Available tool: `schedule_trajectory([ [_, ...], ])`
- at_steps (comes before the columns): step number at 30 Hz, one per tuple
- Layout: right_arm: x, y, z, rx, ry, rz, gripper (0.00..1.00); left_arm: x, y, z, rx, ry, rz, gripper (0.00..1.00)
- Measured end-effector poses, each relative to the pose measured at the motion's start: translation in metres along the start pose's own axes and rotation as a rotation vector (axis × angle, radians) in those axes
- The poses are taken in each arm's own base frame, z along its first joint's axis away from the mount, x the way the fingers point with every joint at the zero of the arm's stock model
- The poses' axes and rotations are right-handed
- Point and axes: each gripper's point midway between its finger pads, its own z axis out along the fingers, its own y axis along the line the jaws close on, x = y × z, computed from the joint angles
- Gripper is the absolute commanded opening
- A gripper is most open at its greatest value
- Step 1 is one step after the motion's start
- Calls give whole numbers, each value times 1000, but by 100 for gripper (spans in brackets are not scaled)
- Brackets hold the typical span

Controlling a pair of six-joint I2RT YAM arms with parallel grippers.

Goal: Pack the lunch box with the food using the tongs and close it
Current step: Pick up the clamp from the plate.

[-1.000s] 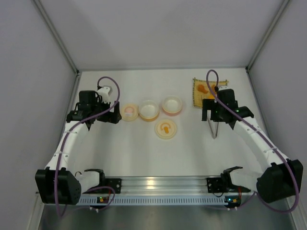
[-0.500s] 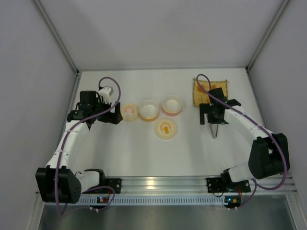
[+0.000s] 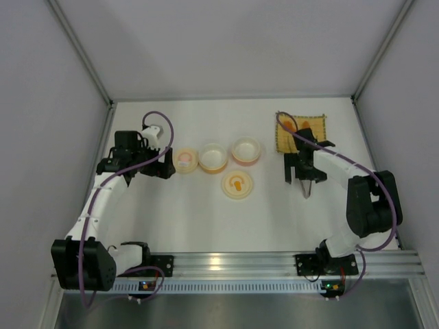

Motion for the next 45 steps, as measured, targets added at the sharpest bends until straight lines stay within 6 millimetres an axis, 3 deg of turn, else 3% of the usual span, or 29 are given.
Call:
schedule_trajectory([
  [7,-4,-9,11,-21,11,51,99,-2,0,1,5,-9,3,98],
  [19,-20,6,31,-94,-24,53,99,-2,0,7,16,-3,0,98],
  [28,-30,-2,41,-102,-50,94,95,-2,0,10,19,2,-2,98],
  [45,-45,-5,47,-92,-101,122,57,1,2,15,20,17,-7,98],
])
